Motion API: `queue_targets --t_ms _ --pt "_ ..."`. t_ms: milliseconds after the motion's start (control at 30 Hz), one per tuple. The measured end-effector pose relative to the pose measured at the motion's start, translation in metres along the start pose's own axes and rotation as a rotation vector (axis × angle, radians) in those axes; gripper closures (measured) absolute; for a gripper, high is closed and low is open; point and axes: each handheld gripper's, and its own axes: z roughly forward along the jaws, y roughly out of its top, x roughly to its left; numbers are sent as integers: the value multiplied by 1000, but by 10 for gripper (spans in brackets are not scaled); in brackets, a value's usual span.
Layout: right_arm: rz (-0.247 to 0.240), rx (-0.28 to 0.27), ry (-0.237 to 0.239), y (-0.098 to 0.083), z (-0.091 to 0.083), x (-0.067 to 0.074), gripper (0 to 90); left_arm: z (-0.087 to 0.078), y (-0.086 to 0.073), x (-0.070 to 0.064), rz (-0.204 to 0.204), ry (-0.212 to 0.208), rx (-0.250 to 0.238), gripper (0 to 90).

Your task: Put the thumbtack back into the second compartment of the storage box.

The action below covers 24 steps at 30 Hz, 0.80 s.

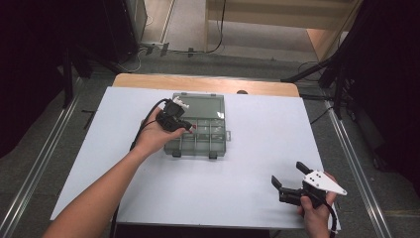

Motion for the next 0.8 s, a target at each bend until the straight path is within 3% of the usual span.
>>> queue_targets --t_ms 133,300,600,667,800 --pt "1 0 2 0 0 0 3 -1 0 2 -16 -20 -11 842" --pt "-1 -1 -1 0 -1 0 3 -5 0 3 -34 -42 -37 721" --pt "-4 0 1 0 1 1 3 -14 0 7 -90 -83 -93 335" --pt "-3 3 -1 1 1 1 3 -16 -1 10 -114 -106 -93 252" --pt "-6 6 1 1 1 3 3 -18 -2 12 -124 -99 -86 108"
